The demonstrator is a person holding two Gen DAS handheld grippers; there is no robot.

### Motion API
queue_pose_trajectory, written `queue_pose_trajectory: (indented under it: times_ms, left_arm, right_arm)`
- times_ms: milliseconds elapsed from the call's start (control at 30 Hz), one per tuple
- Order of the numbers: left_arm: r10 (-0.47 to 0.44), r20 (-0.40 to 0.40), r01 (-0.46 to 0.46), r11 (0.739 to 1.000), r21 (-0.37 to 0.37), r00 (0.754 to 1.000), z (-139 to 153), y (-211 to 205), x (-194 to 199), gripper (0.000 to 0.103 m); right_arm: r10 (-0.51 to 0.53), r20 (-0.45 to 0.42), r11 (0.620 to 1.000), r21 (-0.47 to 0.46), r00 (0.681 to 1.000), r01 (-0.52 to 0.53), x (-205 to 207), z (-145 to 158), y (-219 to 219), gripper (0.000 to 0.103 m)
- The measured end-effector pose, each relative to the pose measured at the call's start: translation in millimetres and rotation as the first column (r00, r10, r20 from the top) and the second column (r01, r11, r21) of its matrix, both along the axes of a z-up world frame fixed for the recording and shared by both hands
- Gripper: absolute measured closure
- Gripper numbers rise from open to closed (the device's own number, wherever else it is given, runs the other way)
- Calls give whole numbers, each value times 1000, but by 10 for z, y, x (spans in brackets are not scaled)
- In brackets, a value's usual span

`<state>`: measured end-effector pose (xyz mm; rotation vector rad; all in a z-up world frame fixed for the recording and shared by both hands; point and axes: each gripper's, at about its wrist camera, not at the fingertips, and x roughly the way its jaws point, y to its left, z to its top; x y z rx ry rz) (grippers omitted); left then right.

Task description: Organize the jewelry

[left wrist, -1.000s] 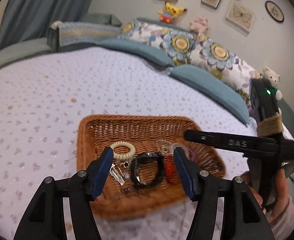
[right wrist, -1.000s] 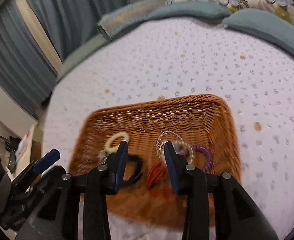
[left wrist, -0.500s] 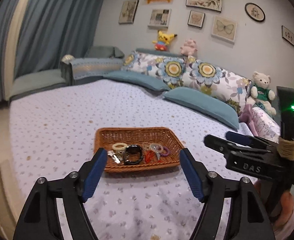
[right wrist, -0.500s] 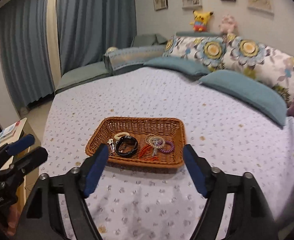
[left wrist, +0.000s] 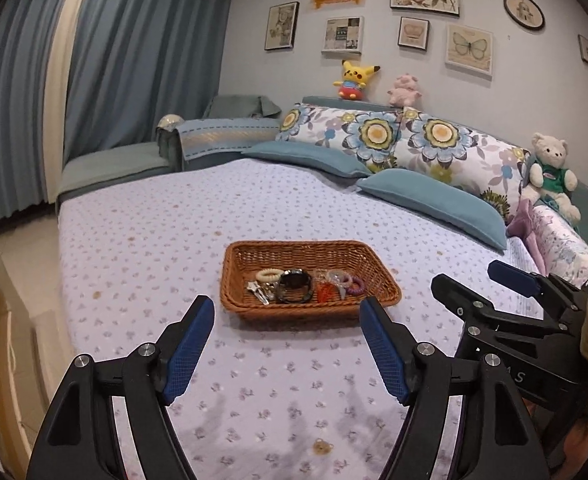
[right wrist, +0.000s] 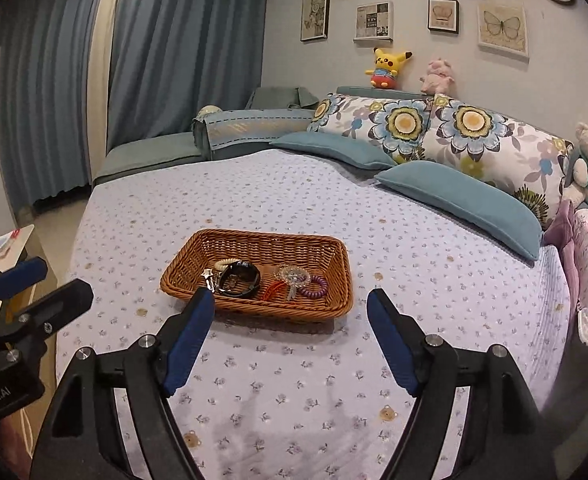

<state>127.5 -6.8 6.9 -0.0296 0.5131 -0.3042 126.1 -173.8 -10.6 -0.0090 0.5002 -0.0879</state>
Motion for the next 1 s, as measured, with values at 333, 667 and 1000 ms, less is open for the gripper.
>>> queue_pose_trajectory:
  times_ms: [333,667,1000]
  left_arm:
    - [18,10,-18,1000,15,1000,-53,-74,18,27]
    - [27,-4,-27,1000,-1,1000,-97,-54,60,27]
    - [18,-14,-18,1000,-1,1000,-142,-67,53,27]
  right_arm:
    - [-1,-25,1000,20,1000,1,32,-91,-5,23]
    - [-3,-30,1000,27,1000,4,41,-122,-14,23]
    - [-8,-29,999,33,1000,9,37,-131,-25,19]
